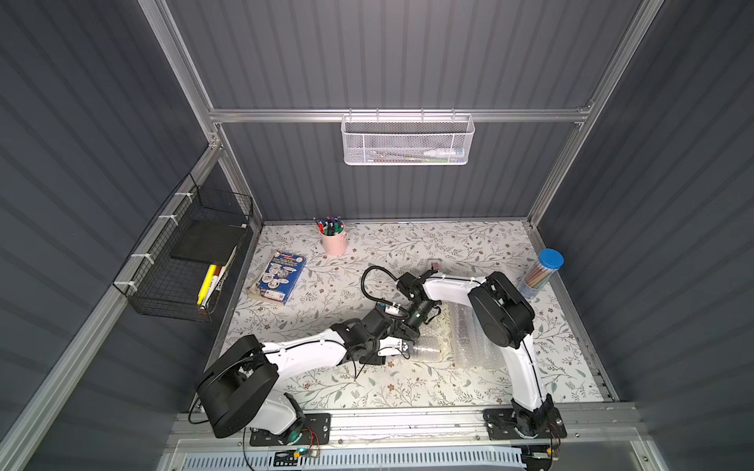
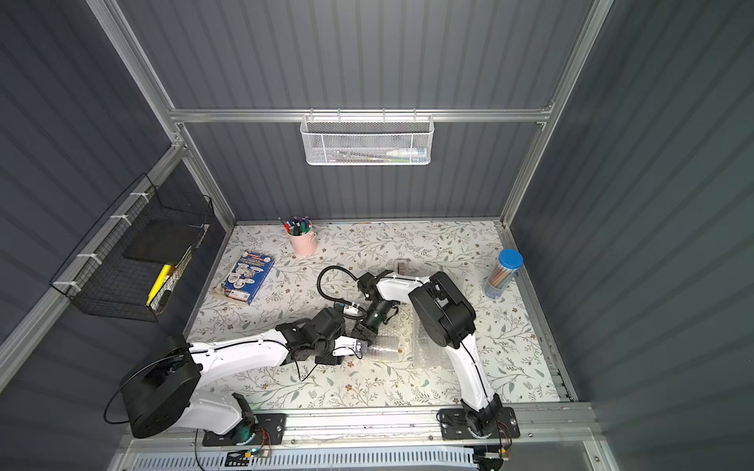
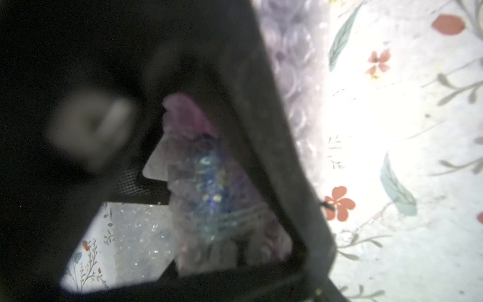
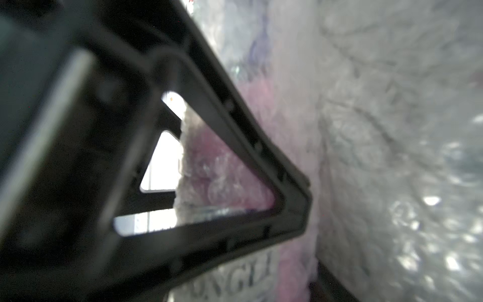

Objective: Wrap wine bottles in bubble wrap
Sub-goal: Wrap the bubble wrap at the center of the board.

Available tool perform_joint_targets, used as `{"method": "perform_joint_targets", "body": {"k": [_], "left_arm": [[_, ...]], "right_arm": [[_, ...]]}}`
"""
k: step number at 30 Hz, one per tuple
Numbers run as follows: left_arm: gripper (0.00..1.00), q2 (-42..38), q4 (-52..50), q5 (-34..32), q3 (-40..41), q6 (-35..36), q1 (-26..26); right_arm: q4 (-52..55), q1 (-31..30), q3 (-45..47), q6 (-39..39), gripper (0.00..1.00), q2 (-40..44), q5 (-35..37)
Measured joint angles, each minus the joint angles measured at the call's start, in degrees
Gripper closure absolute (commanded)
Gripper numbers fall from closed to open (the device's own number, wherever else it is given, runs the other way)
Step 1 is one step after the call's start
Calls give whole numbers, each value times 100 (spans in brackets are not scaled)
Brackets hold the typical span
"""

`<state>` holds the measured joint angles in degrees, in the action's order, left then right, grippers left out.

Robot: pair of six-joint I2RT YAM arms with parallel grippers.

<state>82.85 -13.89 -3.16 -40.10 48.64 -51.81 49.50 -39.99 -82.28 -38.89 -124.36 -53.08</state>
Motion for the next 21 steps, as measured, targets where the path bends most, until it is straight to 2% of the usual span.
{"method": "perform_joint_targets", "body": {"k": [6, 12, 21], "left_arm": [[51, 219, -293, 715, -291, -42, 205], [49, 638, -1088, 1952, -839, -72, 553], [50, 1381, -2074, 2822, -1484, -186, 925]], "right_arm": [[-280, 61, 208, 17, 22, 424, 472], [-688, 262, 756, 229, 22, 1226, 837], [-922, 483, 1047, 442, 22, 2232, 1882]]}}
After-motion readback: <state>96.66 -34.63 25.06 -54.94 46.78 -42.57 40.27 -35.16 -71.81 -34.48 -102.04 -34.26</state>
